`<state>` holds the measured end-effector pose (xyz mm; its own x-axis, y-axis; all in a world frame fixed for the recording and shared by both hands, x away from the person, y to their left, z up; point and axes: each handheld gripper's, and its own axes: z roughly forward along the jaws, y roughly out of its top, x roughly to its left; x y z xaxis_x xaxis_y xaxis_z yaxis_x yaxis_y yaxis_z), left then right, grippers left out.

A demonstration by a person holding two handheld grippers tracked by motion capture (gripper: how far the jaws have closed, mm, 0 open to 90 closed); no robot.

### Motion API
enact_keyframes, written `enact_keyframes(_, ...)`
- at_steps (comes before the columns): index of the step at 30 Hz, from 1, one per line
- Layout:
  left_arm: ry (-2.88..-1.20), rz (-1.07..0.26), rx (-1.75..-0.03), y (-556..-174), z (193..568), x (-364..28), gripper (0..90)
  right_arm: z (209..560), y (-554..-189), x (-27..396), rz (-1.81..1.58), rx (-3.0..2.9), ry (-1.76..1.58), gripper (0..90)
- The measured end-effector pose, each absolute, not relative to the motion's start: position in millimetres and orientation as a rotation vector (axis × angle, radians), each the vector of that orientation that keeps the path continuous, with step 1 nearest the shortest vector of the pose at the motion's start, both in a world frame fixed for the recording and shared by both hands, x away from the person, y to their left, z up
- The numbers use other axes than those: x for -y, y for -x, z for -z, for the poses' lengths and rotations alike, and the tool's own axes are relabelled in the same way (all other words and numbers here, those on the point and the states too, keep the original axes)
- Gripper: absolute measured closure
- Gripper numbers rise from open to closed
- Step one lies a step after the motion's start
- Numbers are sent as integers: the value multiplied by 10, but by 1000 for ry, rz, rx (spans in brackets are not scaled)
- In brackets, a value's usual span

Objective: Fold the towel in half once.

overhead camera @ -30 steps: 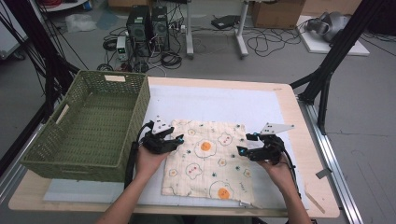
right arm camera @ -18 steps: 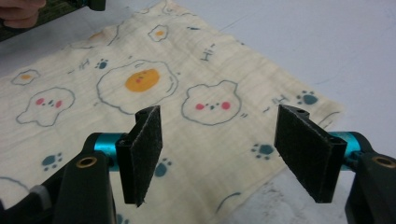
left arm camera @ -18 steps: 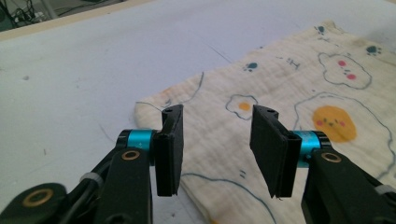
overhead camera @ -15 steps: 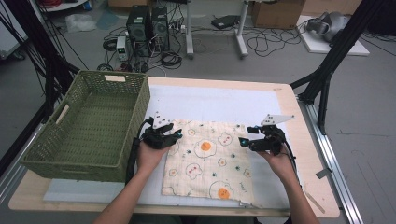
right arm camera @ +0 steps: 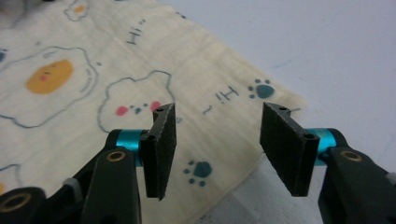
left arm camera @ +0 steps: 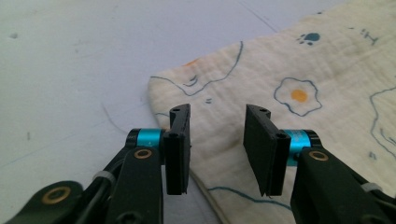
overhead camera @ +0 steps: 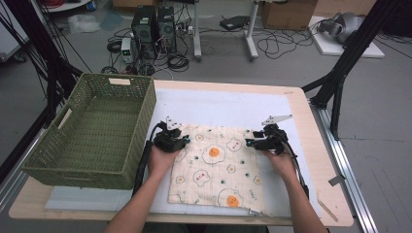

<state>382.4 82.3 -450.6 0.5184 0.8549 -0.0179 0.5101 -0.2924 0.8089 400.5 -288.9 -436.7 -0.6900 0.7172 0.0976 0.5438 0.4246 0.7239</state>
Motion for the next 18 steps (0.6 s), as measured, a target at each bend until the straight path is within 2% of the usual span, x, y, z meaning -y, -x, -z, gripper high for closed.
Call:
enact_keyframes(5, -1953, -576, -1155, -3838, 4512, -830, 684, 4430, -4051, 2895, -1061, -2425, -1133, 534)
enact_keyframes(8, -1966, -602, -1155, -3832, 4512, -812, 743, 4426, -4046, 2889, -1036, -2413, -1134, 615)
enact_keyframes(10, -1966, -589, -1148, -3833, 4514, -815, 822, 4417, -4035, 2870, -1009, -2410, -1121, 675)
enact_keyframes(12, -1968, -581, -1145, -3833, 4512, -819, 865, 4413, -4030, 2853, -1008, -2419, -1111, 732)
enact_keyframes(16, -1962, -562, -1144, -3836, 4510, -838, 886, 4421, -4035, 2861, -1051, -2434, -1118, 842)
enact_keyframes(18, -1968, -553, -1138, -3830, 4503, -855, 889, 4428, -4041, 2883, -1090, -2445, -1138, 856)
